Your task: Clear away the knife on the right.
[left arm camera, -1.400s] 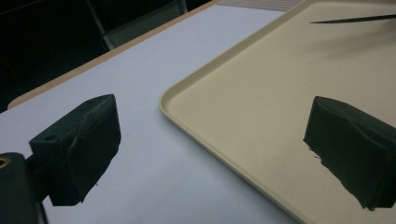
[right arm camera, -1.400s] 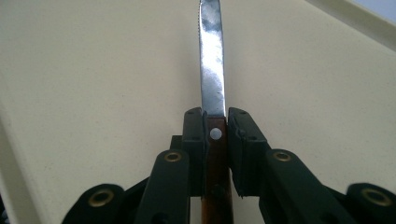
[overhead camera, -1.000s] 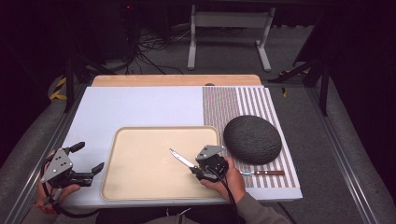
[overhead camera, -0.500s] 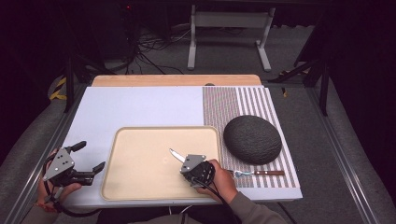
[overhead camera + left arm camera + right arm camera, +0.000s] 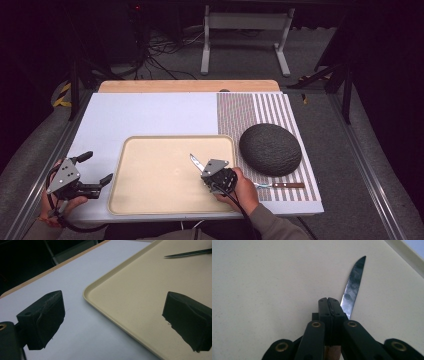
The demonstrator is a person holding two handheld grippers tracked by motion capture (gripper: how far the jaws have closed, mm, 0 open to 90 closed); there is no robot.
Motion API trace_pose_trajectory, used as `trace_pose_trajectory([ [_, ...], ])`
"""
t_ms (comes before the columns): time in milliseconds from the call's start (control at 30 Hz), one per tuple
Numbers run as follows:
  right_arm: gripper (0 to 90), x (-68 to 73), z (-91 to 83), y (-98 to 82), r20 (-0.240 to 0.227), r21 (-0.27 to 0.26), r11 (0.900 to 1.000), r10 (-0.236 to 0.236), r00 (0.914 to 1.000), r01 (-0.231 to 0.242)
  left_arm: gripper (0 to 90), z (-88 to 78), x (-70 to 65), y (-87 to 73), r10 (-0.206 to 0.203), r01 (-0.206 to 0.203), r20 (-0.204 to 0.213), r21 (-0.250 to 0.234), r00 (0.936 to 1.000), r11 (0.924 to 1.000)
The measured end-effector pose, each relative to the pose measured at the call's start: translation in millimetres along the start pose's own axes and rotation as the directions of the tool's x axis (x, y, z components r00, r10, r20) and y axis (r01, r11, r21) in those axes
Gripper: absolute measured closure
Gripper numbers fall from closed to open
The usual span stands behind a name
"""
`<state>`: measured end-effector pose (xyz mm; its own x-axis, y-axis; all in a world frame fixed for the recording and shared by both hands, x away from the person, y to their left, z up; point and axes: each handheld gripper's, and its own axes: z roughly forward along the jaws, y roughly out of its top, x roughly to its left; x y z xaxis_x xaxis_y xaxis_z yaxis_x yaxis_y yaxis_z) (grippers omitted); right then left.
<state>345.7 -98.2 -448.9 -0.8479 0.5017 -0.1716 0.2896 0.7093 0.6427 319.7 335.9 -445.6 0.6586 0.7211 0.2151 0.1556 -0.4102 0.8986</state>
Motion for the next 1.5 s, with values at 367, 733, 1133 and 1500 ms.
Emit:
trace_pose_trajectory([
  [367,90.0,-7.6,-7.9,-10.6,0.021,0.003,1.0,0.03,0.9993,-0.03,4.7,-0.4,-0.5,0.4,-0.003,0.003,0.001,-0.003,1.0,1.0],
  [733,90.0,-14.1,-15.8,-20.6,0.002,0.002,0.999,0.048,0.9989,-0.048,4.7,-2.3,0.1,1.3,0.0,0.0,-0.008,-0.014,1.0,0.9999],
  [1133,88.5,-20.1,-25.7,-31.8,0.018,0.014,1.0,0.021,0.9996,-0.021,4.8,-3.9,1.7,1.4,-0.01,0.01,-0.02,-0.014,0.9997,0.9998],
  [1500,89.1,-20.8,-30.2,-36.5,0.041,0.019,1.0,0.016,0.999,-0.016,4.9,-5.8,1.1,2.5,-0.01,0.009,-0.025,-0.013,0.9996,0.9999],
])
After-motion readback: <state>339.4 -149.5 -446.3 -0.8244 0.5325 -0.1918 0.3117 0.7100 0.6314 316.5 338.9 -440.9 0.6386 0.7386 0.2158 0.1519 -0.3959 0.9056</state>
